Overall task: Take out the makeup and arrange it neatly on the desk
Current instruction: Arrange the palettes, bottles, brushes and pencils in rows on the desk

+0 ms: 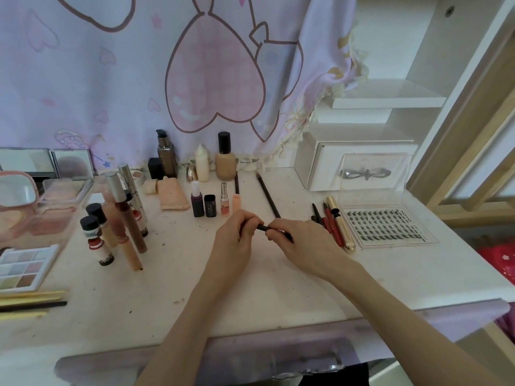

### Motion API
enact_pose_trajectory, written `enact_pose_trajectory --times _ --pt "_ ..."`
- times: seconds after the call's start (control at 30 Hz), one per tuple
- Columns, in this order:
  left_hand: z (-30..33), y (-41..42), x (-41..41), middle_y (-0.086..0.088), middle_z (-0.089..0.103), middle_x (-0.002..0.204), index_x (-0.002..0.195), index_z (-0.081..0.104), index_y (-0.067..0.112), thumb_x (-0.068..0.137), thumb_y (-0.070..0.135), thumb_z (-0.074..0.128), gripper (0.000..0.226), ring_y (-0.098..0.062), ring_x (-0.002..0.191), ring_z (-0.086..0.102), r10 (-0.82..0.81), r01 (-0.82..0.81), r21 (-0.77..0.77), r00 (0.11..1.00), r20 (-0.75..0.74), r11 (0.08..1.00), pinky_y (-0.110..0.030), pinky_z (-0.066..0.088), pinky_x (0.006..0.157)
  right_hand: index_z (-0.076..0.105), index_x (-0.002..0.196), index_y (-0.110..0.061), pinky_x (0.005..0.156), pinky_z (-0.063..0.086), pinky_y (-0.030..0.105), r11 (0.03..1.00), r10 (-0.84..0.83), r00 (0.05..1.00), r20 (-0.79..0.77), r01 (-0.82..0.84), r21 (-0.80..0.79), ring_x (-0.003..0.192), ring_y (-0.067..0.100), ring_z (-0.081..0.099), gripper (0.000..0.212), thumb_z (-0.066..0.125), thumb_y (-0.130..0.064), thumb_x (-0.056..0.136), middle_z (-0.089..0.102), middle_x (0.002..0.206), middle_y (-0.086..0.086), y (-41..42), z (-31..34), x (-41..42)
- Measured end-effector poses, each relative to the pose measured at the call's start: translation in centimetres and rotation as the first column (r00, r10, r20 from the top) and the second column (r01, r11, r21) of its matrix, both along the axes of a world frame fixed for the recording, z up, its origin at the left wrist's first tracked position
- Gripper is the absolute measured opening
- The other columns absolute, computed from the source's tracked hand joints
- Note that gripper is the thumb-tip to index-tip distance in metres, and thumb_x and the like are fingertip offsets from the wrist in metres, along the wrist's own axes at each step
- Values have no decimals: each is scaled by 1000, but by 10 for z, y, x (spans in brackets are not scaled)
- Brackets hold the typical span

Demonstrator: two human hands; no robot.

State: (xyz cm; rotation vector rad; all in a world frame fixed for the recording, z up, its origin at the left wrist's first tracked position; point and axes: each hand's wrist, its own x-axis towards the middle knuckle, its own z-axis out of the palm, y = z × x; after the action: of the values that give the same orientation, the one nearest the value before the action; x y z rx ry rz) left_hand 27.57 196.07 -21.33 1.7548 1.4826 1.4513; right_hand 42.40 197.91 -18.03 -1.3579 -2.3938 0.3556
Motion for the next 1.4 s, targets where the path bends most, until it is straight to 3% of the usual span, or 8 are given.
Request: enact_pose_trajectory --times 0.2,0.4,0.57,0.67,0.73,0.93,1.1,1.4 --pt "0 1 -3 8 56 72 84 57 27 93 9 51 20 -1 65 52 45 -37 -60 991 126 997 -14 42 64 51 115 -23 58 40 22 980 -26 1000 10 28 -198 65 2 51 31 48 -44 92 56 79 -8 1 2 9" --pt "0 2 -2 5 62 76 79 56 28 85 17 64 15 -7 71 59 125 -109 -102 978 169 989 -21 48 69 62 116 -14 55 35 8 968 -127 991 -50 113 -223 65 -1 44 33 39 -8 94 50 86 -10 7 17 41" --pt "-2 4 11 10 56 69 75 54 20 84 19 66 15 0 65 52 152 -155 -38 986 -71 987 -6 39 62 71 91 -7 47 38 13 906 -375 906 -195 314 -286 51 7 47 23 49 -7 88 59 65 -3 21 23 54" --pt "-4 8 32 8 50 69 73 47 19 86 19 61 19 -7 64 46 139 -150 -36 970 -201 988 -15 38 60 68 62 -10 46 38 19 866 -451 876 -169 384 -322 45 8 45 23 57 -11 83 61 53 -4 33 29 48" --pt "-4 12 47 5 47 71 74 44 15 87 18 57 19 -13 68 43 126 -140 -32 955 -270 990 -22 33 61 50 46 -13 45 35 18 842 -475 872 -117 411 -349 44 11 42 35 60 -10 80 48 41 -6 42 31 41" --pt "-7 26 63 1 46 74 76 41 14 90 18 50 17 -14 69 41 64 -116 -113 920 -386 987 -24 32 59 39 59 -11 77 56 38 835 -452 890 -55 401 -376 77 32 65 34 65 -9 80 55 70 13 62 33 26" --pt "-10 27 60 5 46 72 79 46 13 89 19 52 14 -13 70 42 54 -105 -118 926 -374 987 -22 28 57 41 58 -9 71 58 37 842 -433 901 31 416 -345 57 27 60 35 69 -10 80 55 62 10 69 30 21" --pt "-14 26 57 3 53 92 106 63 13 90 15 52 20 -7 88 41 -60 39 -60 917 -393 997 -10 26 73 45 61 -10 62 51 29 864 -403 902 153 430 -263 71 23 58 31 68 -12 81 52 65 6 69 23 18"
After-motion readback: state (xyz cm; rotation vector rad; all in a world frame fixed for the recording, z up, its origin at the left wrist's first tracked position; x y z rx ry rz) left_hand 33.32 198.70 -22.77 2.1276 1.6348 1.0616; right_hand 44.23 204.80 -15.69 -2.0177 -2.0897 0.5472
